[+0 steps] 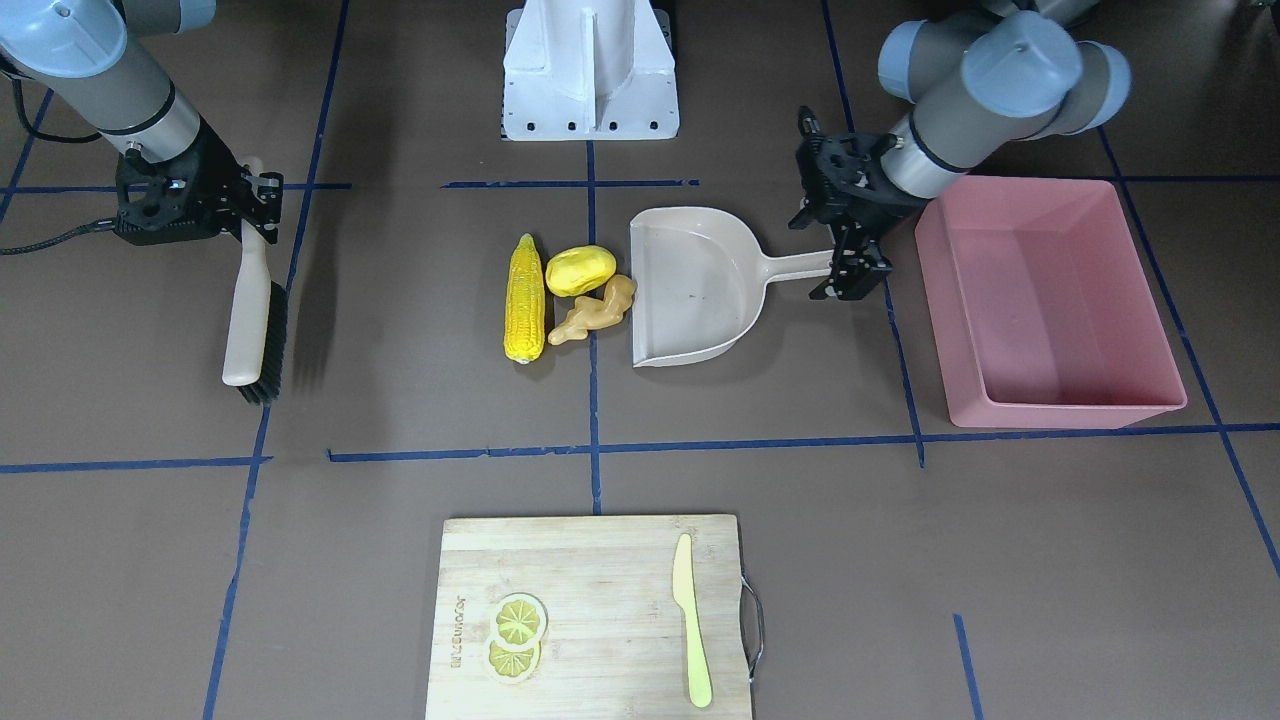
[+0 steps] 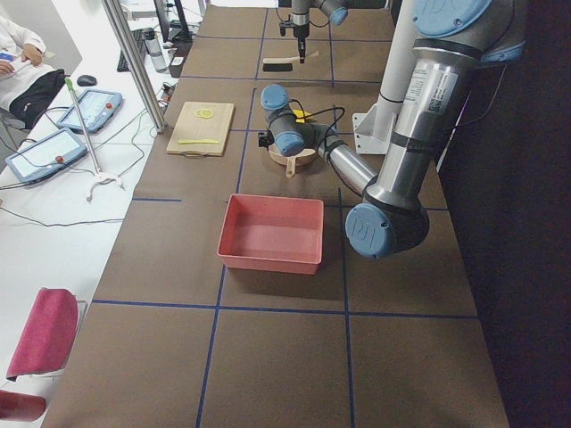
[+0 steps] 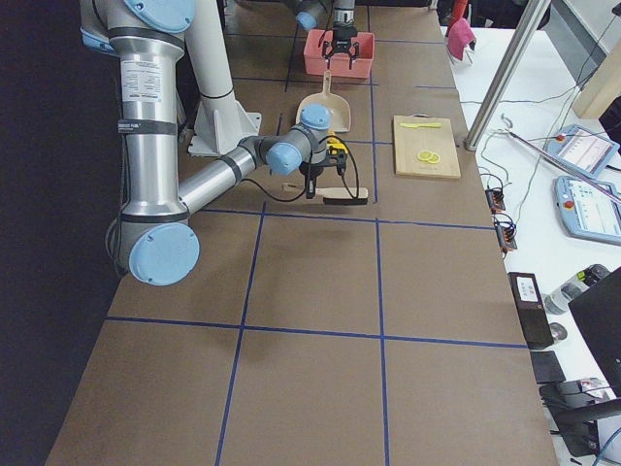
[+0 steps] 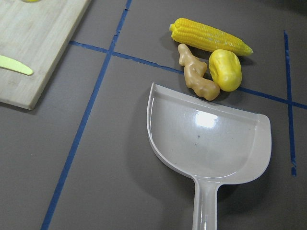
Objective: Sweep and dump trash into bin
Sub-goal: 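Grasp the beige dustpan handle with the left gripper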
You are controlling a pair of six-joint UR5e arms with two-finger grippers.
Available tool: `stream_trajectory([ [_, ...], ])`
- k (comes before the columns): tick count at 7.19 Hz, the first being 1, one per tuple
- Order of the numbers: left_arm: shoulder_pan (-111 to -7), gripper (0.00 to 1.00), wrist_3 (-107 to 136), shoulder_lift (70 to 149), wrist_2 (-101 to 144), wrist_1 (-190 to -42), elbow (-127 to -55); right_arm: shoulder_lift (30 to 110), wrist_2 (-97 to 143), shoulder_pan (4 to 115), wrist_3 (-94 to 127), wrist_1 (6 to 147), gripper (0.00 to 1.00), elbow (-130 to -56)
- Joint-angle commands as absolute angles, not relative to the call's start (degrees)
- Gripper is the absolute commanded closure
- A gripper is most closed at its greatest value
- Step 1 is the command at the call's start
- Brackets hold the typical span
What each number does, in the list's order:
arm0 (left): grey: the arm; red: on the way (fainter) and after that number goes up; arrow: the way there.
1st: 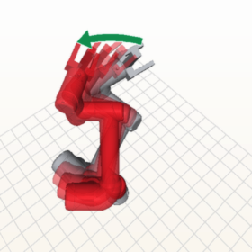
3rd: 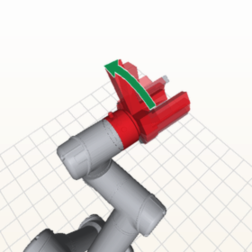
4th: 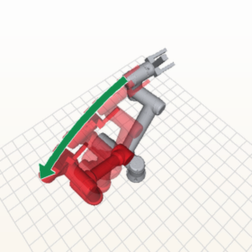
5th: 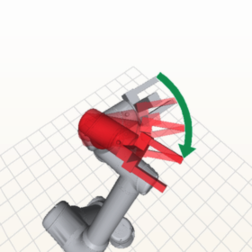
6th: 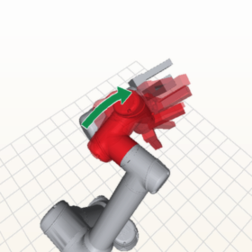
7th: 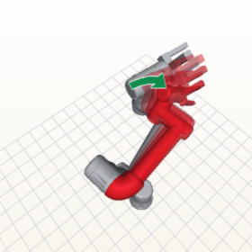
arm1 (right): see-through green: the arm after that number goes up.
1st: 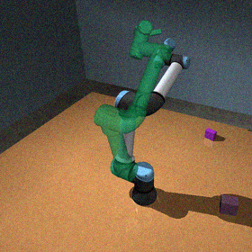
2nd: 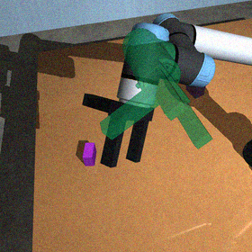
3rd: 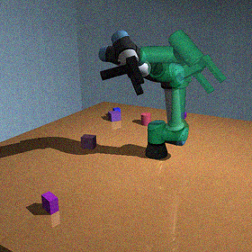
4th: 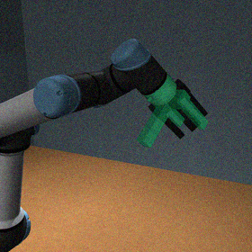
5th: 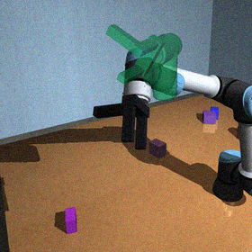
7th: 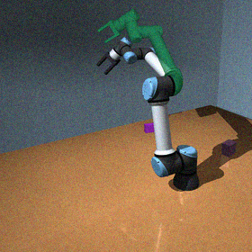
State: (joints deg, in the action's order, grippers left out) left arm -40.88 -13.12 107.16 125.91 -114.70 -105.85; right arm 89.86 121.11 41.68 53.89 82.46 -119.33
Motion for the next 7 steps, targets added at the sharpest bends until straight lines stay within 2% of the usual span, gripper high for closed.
stream_trajectory([
  [1,-35.27,0.0,-13.1,107.14,119.48,-117.31,-104.86,89.74,121.03,41.57,54.05,82.44,1.0,-119.27],
  [7,-33.84,0.0,-13.62,105.39,118.56,-119.35,-102.92,89.74,119.97,40.87,54.32,82.44,1.0,-119.27],
])
